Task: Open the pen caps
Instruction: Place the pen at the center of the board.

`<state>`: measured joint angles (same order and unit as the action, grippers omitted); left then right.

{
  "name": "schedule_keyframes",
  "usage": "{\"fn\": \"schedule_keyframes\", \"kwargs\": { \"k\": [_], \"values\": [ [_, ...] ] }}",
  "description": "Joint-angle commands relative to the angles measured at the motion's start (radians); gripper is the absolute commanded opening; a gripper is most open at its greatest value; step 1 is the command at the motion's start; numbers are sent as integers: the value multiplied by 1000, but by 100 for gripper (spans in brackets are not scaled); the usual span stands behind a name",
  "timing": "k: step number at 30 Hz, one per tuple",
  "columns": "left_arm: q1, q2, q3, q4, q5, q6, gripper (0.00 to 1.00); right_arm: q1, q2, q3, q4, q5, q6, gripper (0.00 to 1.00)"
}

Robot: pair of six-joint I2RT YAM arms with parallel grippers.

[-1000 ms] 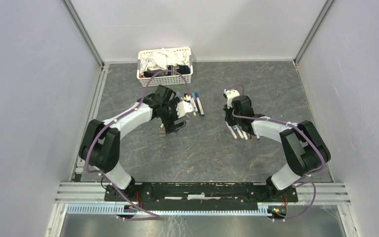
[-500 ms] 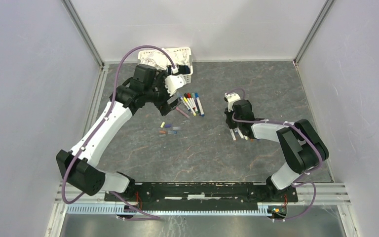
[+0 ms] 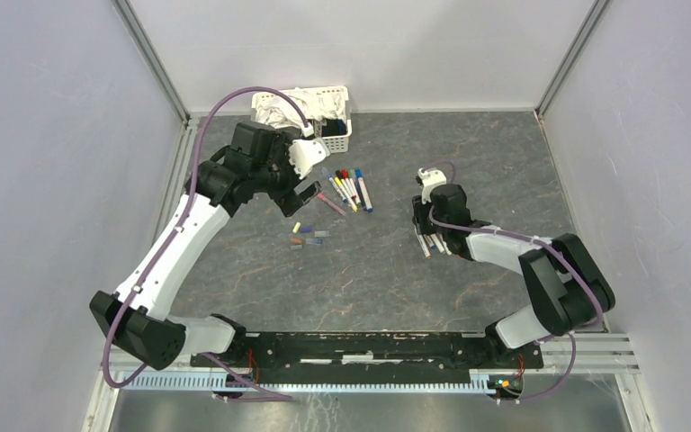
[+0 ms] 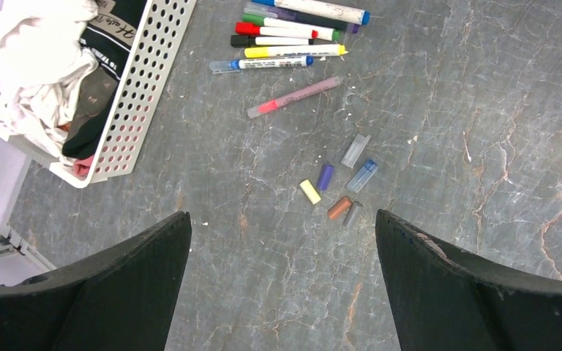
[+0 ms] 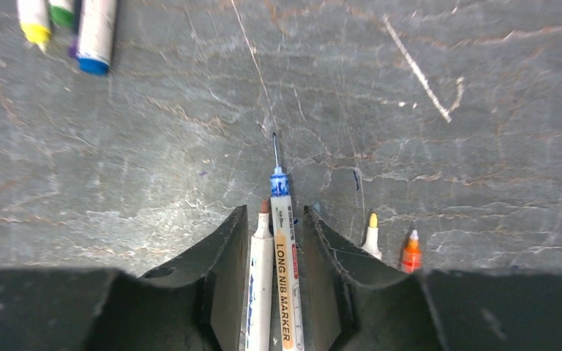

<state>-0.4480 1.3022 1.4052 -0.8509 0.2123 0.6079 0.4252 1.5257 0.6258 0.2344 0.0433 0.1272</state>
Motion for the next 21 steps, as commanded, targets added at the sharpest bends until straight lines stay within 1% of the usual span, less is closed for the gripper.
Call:
{"fn": "schedule_keyframes", "kwargs": {
  "k": [1, 5, 8, 10, 14, 18, 21],
  "values": [
    [8, -44, 53, -17, -35, -50, 100, -1, -104, 14, -5, 15, 33, 41],
    [9, -64, 42, -4, -70, -51, 100, 10, -122, 66, -13, -14, 44, 52],
    [17, -72, 17, 11, -109, -49, 100, 58, -44, 185, -75, -18, 36, 54],
    [24, -83, -9, 32, -120, -60, 100, 94, 20, 274, -109, 6, 28, 53],
    [28, -98, -20, 19, -88, -64, 100, 135, 162, 430, -150, 16, 26, 50],
    [28, -111, -27, 4, -53, -69, 100, 148, 316, 582, -197, 13, 25, 46],
    [29, -117, -34, -9, -34, -74, 100, 148, 408, 666, -225, 12, 22, 44]
  ]
}}
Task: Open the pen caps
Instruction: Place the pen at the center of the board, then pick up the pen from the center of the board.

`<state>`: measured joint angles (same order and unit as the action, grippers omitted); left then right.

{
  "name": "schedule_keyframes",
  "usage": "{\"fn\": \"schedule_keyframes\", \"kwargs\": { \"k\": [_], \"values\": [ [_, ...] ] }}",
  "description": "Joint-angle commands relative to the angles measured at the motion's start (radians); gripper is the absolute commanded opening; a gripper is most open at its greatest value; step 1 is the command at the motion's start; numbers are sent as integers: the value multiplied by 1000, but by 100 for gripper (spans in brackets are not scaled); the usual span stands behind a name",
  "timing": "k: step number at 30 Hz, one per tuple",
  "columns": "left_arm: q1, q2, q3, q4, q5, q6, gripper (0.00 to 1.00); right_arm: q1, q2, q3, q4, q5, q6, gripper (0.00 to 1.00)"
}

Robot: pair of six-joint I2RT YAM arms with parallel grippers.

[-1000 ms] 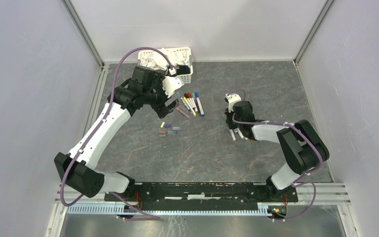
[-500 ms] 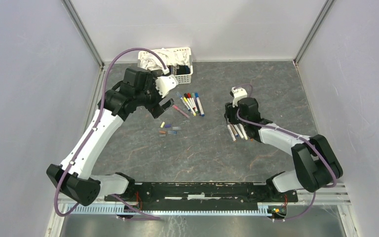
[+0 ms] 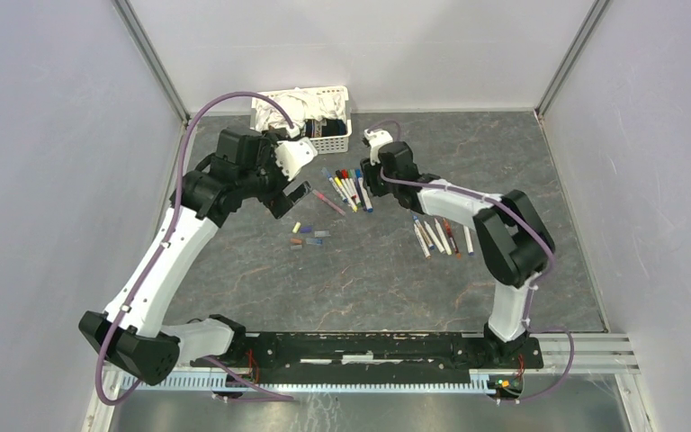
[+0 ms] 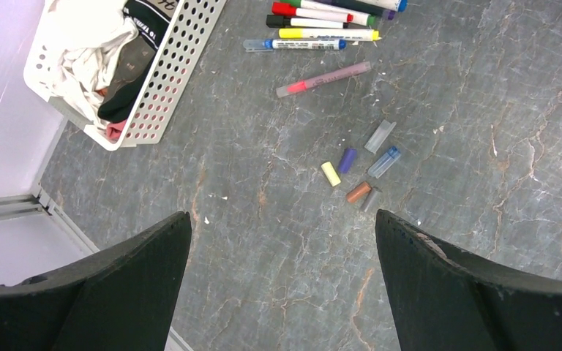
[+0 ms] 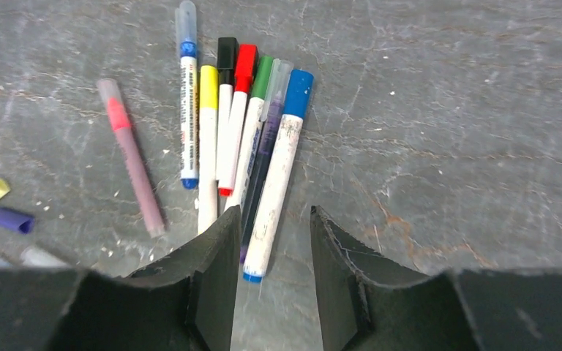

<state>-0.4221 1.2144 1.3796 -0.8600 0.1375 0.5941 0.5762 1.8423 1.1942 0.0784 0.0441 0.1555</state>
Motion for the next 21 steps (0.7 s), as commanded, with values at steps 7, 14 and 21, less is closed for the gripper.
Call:
{"fn": "schedule_keyframes", "kwargs": {
  "k": [7, 14, 21],
  "values": [
    [3, -39, -33, -1, 53, -60, 100, -4, 247, 256, -141, 4, -22, 43],
    [3, -39, -42, -3, 61, -57, 100, -14, 293, 253, -144, 33, -26, 39],
    [3, -29, -31, -10, 103, -57, 100, -41, 249, 142, -110, 24, -24, 26]
  ]
}}
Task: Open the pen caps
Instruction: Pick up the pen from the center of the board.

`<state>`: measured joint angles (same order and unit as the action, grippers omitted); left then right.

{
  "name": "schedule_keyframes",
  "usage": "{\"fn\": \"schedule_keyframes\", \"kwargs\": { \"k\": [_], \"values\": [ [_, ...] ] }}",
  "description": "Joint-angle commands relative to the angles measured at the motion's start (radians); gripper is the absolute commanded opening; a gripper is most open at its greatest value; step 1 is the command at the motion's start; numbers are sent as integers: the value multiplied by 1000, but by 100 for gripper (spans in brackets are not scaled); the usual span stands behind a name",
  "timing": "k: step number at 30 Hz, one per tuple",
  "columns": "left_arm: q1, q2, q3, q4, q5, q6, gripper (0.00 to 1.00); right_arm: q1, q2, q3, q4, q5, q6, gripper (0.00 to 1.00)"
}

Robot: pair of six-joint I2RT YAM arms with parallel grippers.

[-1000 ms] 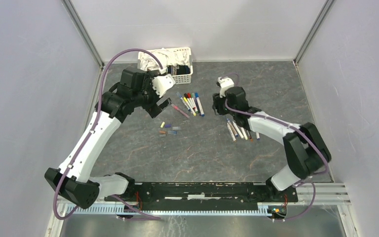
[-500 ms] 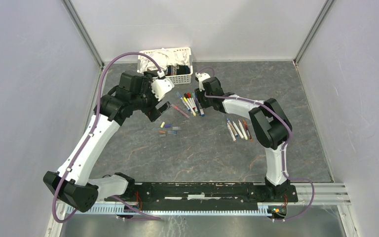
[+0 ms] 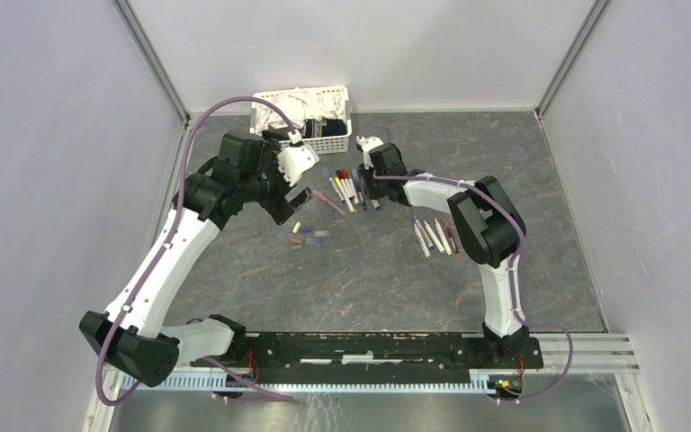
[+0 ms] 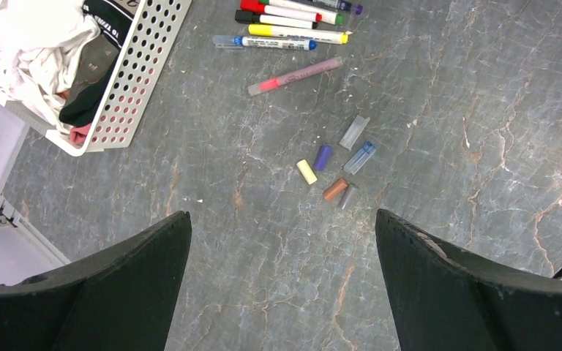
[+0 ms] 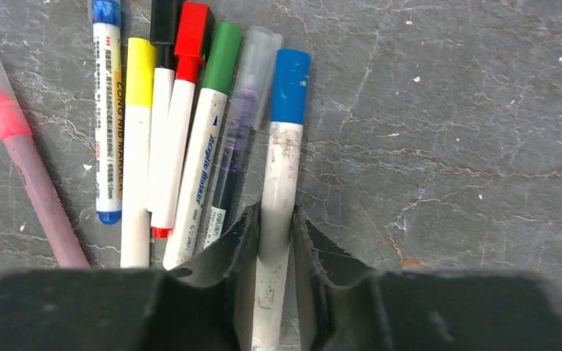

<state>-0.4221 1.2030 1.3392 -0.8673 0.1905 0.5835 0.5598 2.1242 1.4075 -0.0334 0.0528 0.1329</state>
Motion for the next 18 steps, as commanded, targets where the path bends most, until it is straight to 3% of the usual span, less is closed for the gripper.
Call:
{"fn": "schedule_keyframes", "kwargs": {
  "k": [1, 4, 7, 13, 18],
  "values": [
    [3, -14, 13, -4, 59, -47, 100, -27, -50, -94, 15, 6, -2, 21],
    [3, 4, 18, -9, 91, -50, 100, -29, -120, -137, 26, -15, -10, 7],
    [2, 10, -3, -13, 159, -6, 100, -40, -227, -171, 39, -65, -9, 1],
    [2, -2, -116, -34, 253, 210, 100, -41, -422, -242, -23, -349, -2, 0],
    [0, 23, -141, -69, 322, 354, 100, -22, -557, -393, -18, -699, 45, 0]
  ]
}}
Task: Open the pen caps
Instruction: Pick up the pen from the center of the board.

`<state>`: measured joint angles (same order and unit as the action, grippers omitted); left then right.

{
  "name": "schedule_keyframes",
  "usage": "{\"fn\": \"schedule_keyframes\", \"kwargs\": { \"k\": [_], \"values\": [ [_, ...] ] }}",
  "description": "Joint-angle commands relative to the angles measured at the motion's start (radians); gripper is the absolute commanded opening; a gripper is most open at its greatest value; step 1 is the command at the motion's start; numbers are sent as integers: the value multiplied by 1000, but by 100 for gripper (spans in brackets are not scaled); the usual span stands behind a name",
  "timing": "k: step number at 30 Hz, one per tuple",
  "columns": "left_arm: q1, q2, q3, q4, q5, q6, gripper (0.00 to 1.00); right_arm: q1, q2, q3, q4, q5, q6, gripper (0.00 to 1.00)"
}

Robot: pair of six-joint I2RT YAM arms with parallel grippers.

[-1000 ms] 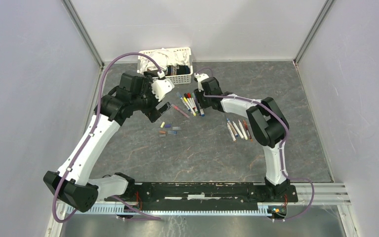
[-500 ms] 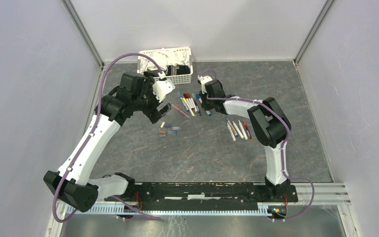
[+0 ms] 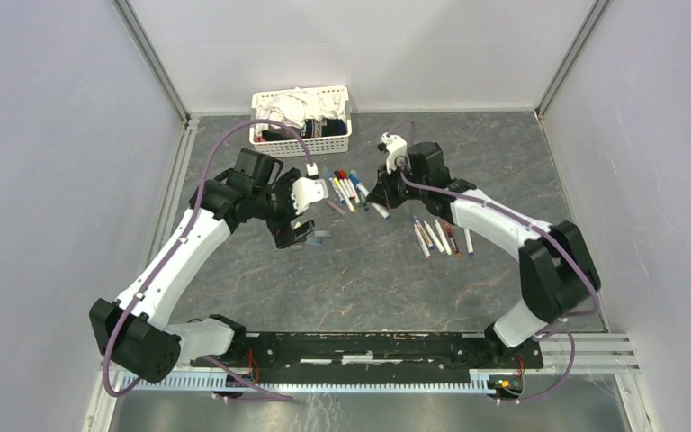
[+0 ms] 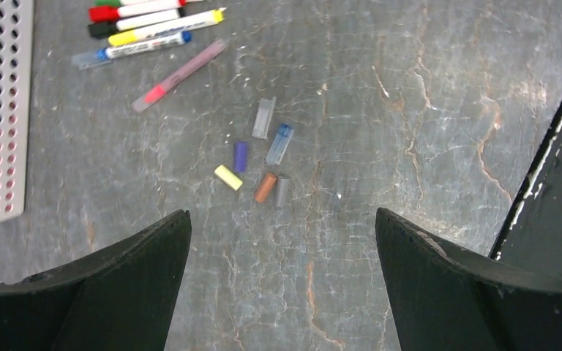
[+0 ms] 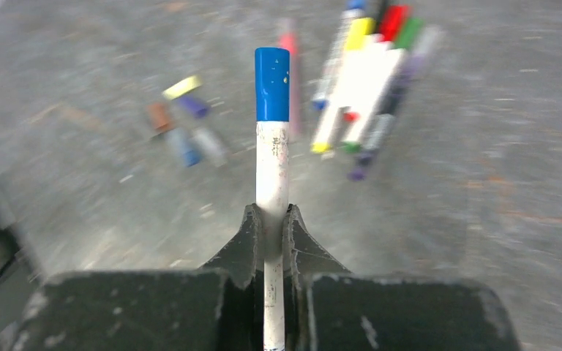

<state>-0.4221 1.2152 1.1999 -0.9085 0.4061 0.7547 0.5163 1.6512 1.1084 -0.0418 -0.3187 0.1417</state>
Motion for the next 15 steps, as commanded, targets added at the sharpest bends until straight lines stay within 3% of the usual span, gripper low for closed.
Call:
{"fn": "schedule_keyframes", "kwargs": {
  "k": [1, 6, 12, 15],
  "values": [
    [0, 14, -3, -44, 132, 245, 100, 36, -103, -115, -15, -384, 41, 0],
    [0, 18, -4, -76, 160, 450, 100, 120, -147, -130, -88, -524, 40, 0],
    [-14, 39, 16, -189, 175, 640, 100, 174, -118, -93, -38, -610, 127, 0],
    [-50, 47, 24, -211, 174, 646, 91, 178, -93, -88, 34, -652, 203, 0]
  ]
}}
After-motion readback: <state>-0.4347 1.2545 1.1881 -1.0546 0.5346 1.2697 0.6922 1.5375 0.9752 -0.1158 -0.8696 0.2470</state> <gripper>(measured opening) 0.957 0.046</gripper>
